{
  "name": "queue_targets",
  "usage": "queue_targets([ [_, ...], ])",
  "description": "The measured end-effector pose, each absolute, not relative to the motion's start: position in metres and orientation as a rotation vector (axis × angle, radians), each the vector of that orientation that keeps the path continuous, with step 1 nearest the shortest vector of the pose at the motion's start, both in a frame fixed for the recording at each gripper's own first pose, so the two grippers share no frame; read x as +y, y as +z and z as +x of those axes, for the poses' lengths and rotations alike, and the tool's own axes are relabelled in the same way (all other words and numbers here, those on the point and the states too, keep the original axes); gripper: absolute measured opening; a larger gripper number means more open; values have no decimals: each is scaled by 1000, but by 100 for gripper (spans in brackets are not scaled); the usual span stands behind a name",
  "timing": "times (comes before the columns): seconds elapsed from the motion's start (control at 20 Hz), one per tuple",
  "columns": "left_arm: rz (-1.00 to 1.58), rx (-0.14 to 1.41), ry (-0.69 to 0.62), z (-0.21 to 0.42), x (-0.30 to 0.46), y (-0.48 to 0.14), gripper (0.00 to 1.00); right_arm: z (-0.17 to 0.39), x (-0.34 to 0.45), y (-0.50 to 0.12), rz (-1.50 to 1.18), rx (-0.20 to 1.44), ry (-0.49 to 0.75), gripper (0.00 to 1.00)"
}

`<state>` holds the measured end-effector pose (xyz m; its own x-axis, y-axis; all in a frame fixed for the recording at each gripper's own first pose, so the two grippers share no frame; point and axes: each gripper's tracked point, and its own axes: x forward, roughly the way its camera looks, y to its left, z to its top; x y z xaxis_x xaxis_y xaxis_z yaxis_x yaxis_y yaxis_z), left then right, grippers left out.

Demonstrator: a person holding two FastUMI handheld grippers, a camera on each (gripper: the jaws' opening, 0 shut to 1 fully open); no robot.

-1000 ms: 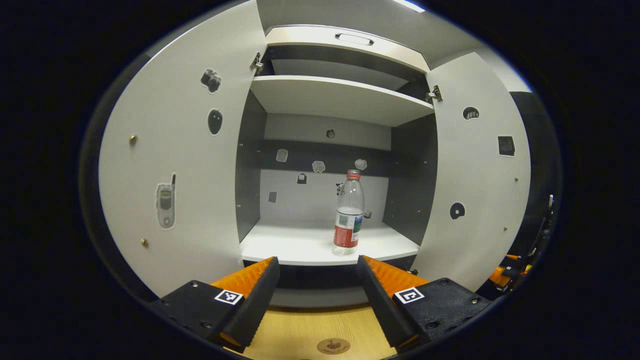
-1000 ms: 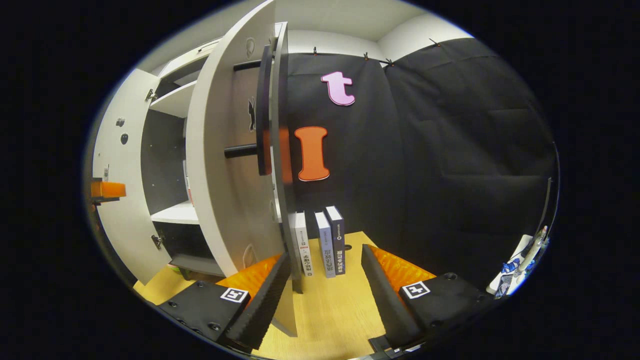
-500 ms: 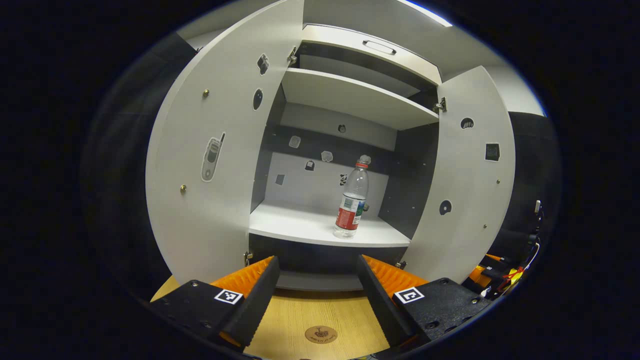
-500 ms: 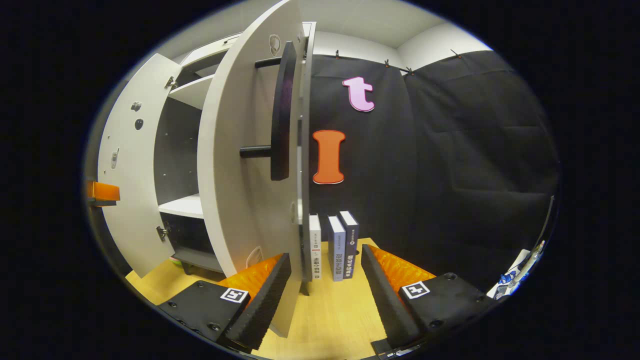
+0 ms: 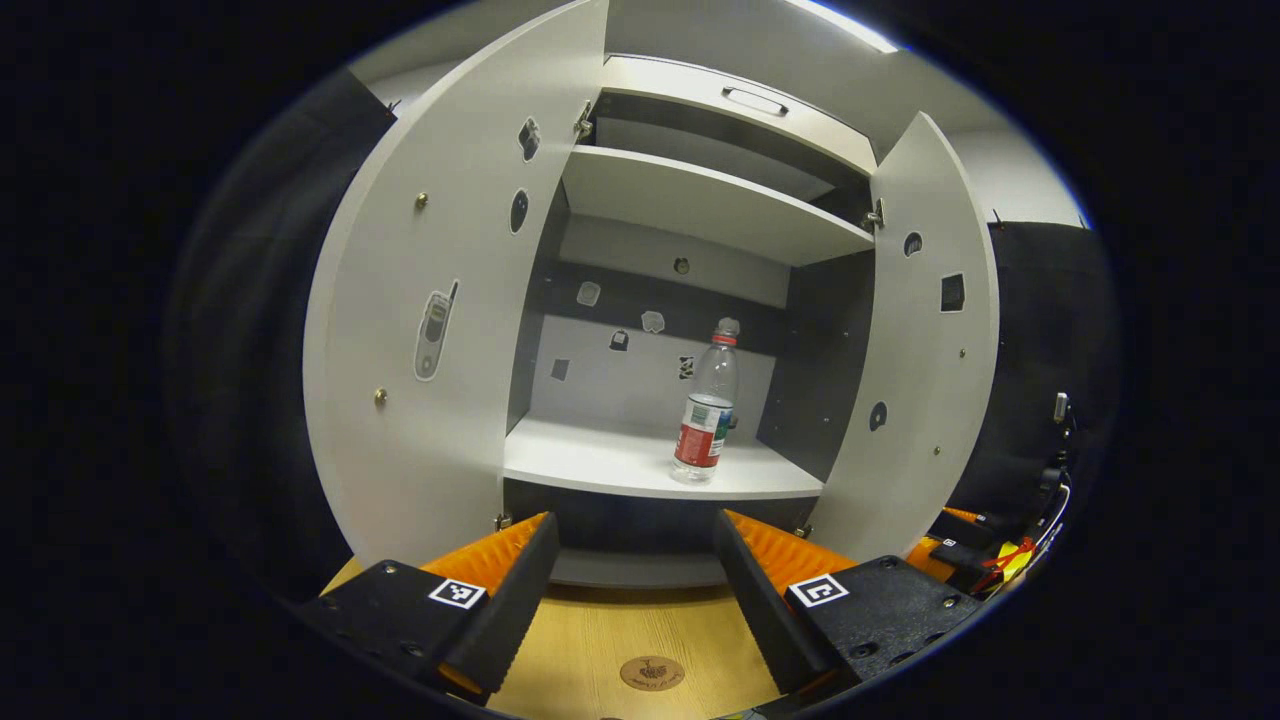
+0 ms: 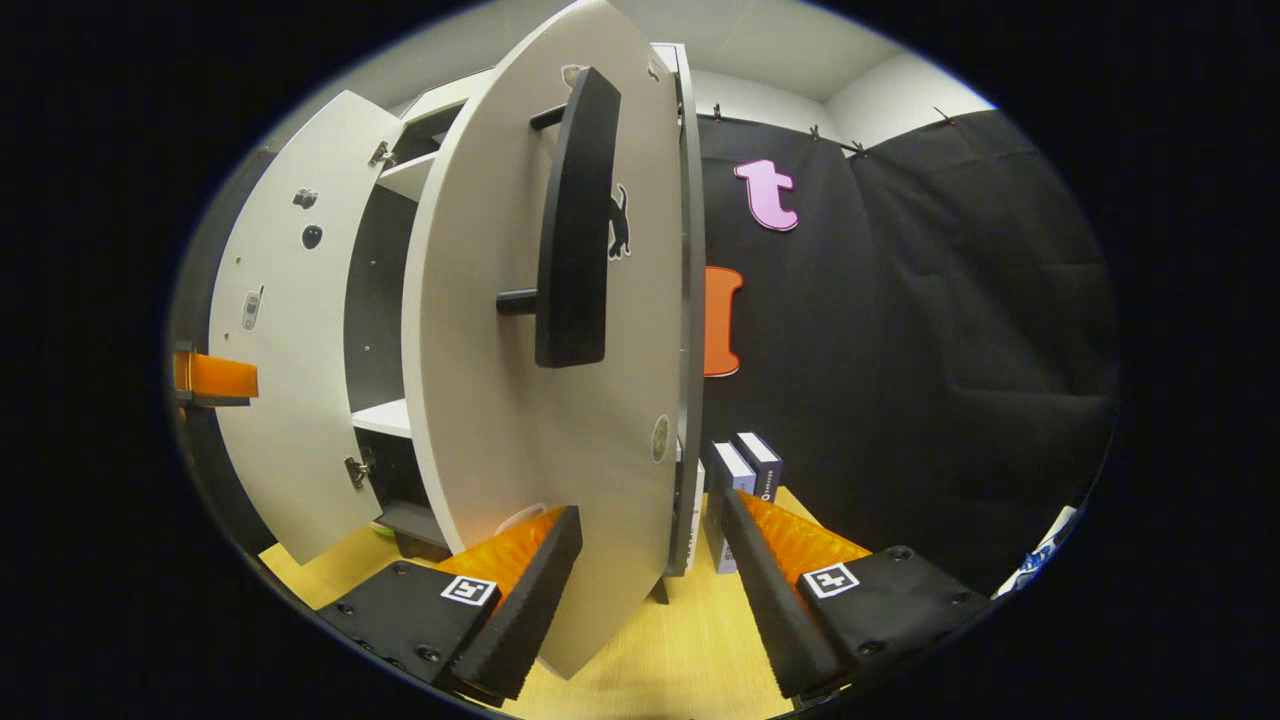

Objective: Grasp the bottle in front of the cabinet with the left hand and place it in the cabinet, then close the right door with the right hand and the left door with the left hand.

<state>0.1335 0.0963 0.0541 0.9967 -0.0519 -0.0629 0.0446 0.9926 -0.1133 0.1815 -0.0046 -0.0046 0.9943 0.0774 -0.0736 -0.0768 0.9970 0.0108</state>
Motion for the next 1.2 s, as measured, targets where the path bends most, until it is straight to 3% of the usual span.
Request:
queue_targets([
  [0.85,-116,36,70,99,151,61,95,277,55,-7,-67,57,142,95],
  [1.1,-99,6,140,75,175,70,95,276,56,-5,-99,36,138,95],
  [1.15,-96,0,153,70,180,71,95,277,56,-6,-90,39,137,89],
  [1.2,-94,-4,165,63,182,73,95,277,56,-6,-81,43,134,95],
])
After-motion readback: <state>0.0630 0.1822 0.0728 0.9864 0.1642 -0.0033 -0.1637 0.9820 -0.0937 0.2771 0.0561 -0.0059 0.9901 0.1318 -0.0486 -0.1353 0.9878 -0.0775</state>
